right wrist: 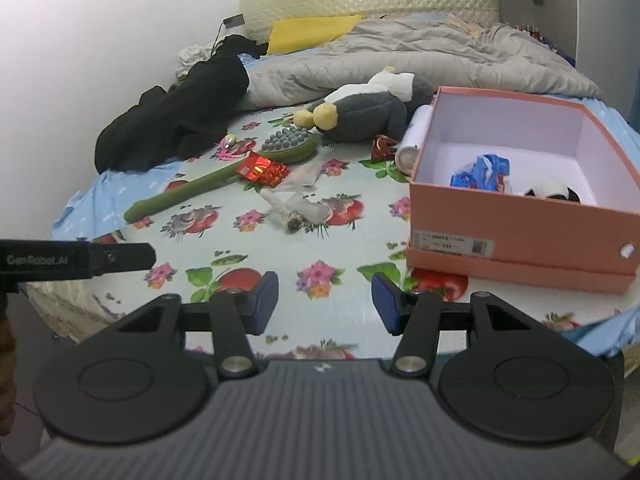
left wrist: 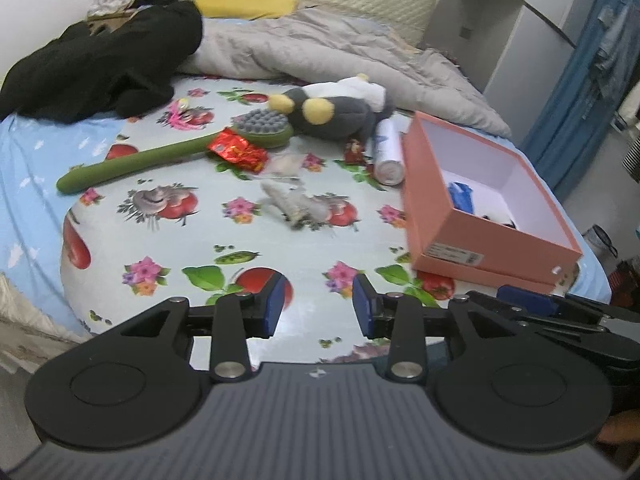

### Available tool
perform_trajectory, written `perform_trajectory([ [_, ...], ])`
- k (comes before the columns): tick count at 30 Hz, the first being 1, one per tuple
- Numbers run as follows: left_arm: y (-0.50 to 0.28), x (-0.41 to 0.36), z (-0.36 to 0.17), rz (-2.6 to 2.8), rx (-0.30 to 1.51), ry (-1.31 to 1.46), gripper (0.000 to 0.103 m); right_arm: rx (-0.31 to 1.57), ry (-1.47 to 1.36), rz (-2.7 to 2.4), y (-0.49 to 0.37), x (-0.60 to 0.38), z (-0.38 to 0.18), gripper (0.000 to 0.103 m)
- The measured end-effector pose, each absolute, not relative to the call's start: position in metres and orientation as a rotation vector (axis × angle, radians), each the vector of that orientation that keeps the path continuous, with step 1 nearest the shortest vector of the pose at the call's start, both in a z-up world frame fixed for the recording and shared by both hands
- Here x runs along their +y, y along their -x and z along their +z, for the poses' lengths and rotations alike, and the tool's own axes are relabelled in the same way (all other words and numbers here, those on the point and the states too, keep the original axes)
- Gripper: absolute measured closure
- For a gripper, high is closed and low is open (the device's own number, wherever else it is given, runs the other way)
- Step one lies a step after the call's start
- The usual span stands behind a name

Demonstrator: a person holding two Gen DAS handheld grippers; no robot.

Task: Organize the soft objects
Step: 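Withdraw both tools from the box back over the bed, then grasp the white rope toy with left gripper while right grasps the clear cup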

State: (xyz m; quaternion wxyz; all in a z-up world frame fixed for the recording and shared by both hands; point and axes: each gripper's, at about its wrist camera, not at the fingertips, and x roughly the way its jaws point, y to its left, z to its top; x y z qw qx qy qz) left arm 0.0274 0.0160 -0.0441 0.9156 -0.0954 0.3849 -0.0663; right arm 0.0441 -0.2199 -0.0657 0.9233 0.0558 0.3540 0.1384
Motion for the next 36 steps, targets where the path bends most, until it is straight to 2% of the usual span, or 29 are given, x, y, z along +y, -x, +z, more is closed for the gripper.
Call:
perform_trajectory([
  [8,-0.066,0.038,-0.064,-0.094,0.823,0.251,0.057,0.742,-0.142,0.279,-0.075,-0.212,-0.084,0.049],
  [22,-0.161,0.046,-0.113,-0.088,0.896,0.301,0.057,0.751,-0.049,0.344,-0.145,-0.184,-0.129,0.049],
  [36,-0.247,0.047,-0.168,-0.107,0.963,0.470,0.057,0.751,0.072,0.432,-0.224,-0.157,-0.172,0.050],
])
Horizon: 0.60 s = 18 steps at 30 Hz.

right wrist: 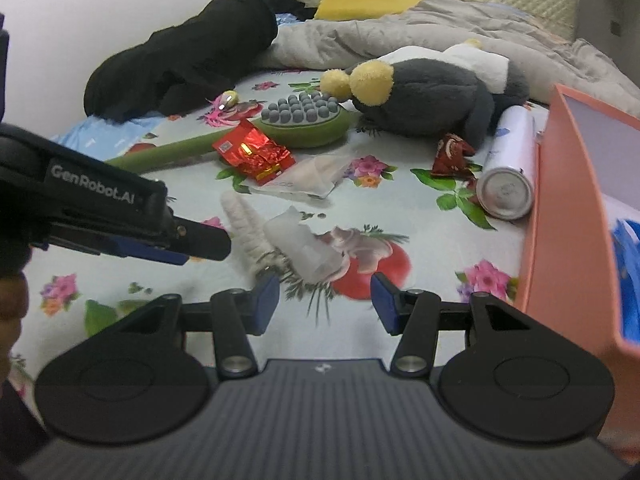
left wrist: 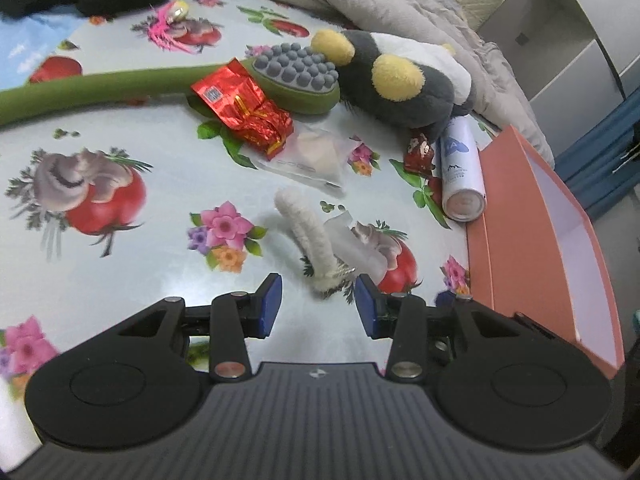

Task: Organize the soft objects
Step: 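Grasp the white rope toy with left gripper while right grasps the clear cup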

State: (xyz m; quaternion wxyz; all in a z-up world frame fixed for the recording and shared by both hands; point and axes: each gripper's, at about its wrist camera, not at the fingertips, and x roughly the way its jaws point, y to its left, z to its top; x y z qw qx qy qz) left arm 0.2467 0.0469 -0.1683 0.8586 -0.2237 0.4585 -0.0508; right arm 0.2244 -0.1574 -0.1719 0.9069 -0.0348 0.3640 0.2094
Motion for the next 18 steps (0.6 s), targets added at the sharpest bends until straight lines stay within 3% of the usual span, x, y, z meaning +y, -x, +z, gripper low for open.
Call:
perform_trajectory([
  [11,-0.282,0.039,-0.195,-0.109,0.984,0.509,0.058,0.753,0.105,0.522,-0.259,-0.150,-0.194,0.050],
  [18,-0.286,0.041,-0.205,-0.101,0.984,0.529,0.082,0.760,0.135,0.592,-0.261,-0.139,-0.204,0.057],
])
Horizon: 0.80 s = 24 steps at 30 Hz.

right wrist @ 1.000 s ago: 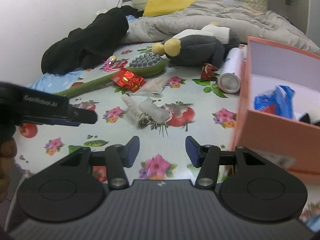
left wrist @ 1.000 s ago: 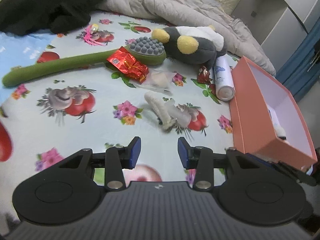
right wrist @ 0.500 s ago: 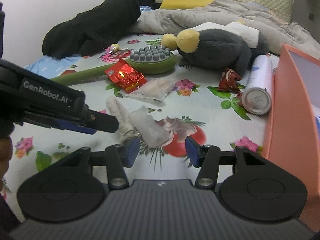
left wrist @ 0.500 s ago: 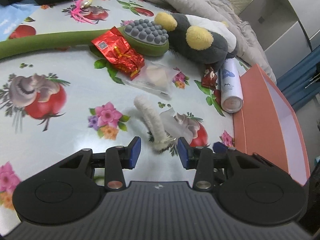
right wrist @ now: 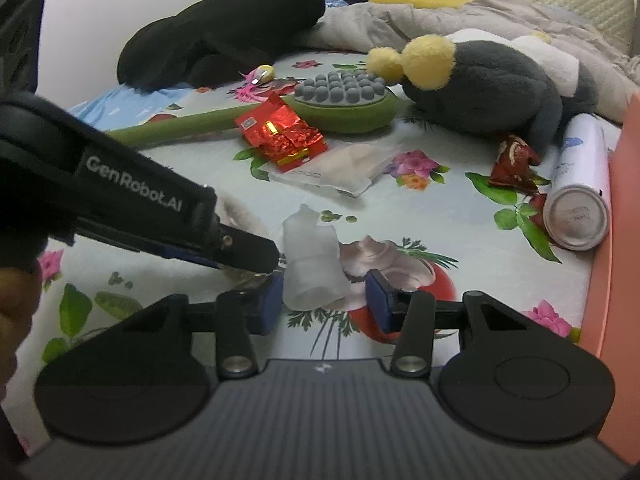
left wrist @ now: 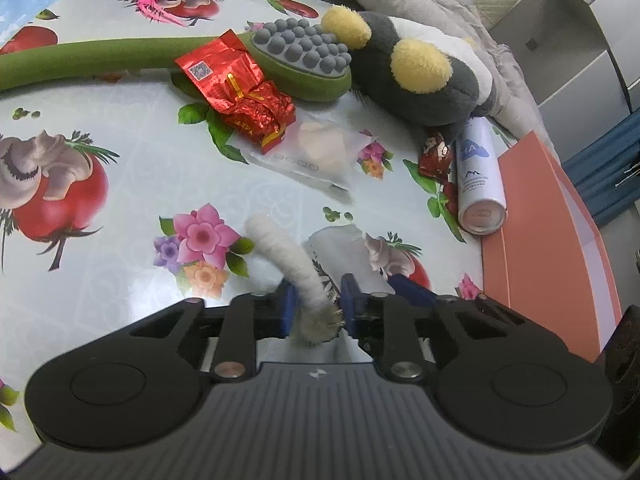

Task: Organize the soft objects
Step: 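Grasp the white rope toy with left gripper while right grasps the clear cup, then carry the rope toy and clear cup in both grippers over the shoebox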

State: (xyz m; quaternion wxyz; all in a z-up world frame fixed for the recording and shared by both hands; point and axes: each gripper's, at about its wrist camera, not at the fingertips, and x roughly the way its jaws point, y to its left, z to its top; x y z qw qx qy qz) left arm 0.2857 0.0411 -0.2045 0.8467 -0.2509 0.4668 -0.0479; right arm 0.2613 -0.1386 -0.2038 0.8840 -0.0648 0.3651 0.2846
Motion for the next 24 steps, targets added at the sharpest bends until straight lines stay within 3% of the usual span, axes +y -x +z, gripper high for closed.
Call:
perform_trajectory([
  [3,-0.284,0.042,-0.206,-0.100,0.980,0.533,0.089,0.756,0.129,0.612,-0.259,-0.137,-0.203,0.067],
  [8,-0.277,0.043,-0.203,-0.106,0.960,0.528,0.090,0.749,0.133,0.599,-0.256,-0.137,-0.199,0.074],
  [24,-0.235,0.036,-0.177,-0.137,0.931,0.462,0.091,0.751,0.118,0.499,-0.216,-0.155,-0.175,0.078],
])
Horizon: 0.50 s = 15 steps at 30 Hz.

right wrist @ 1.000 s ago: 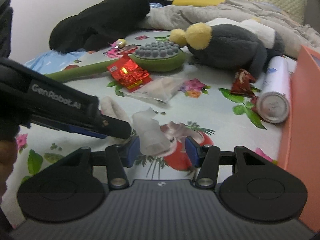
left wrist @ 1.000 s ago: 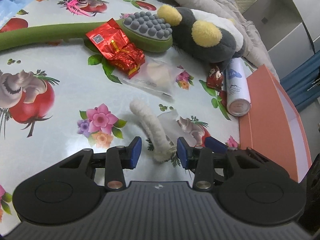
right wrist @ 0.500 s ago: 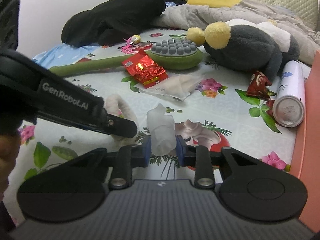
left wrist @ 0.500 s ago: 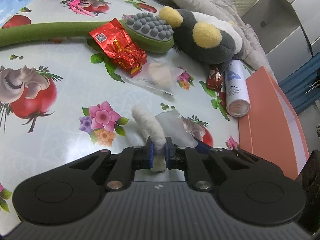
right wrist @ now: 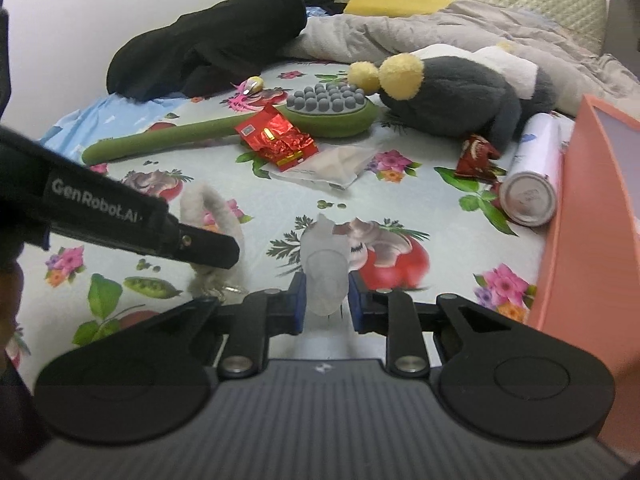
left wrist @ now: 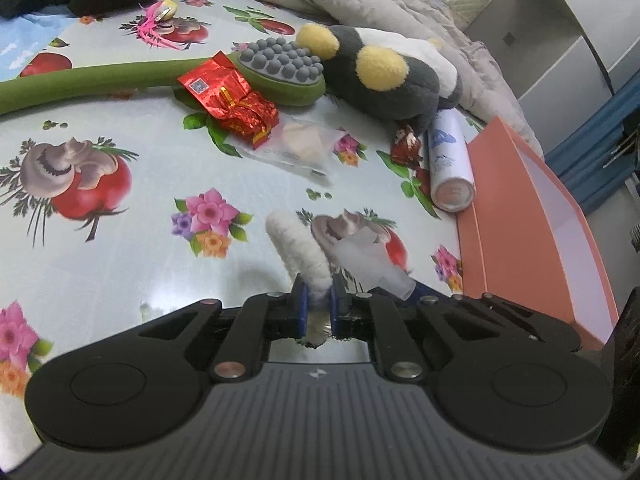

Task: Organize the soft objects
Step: 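Carry the rope toy and clear cup in both grippers over the shoebox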

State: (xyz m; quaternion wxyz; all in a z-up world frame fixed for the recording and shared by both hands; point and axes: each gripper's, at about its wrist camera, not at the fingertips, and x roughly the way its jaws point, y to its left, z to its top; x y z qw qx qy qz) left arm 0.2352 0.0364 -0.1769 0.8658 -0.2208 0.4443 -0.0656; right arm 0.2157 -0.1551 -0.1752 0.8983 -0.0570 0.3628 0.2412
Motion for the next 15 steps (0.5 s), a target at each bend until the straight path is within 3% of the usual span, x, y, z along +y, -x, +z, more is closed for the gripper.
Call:
perform_trajectory([
  [15,-0.190,0.007,-0.145,-0.176,0.913,0.355,0.091,0.714,0.101,0.446,-0.168,-0.175,-0.139,0.079],
])
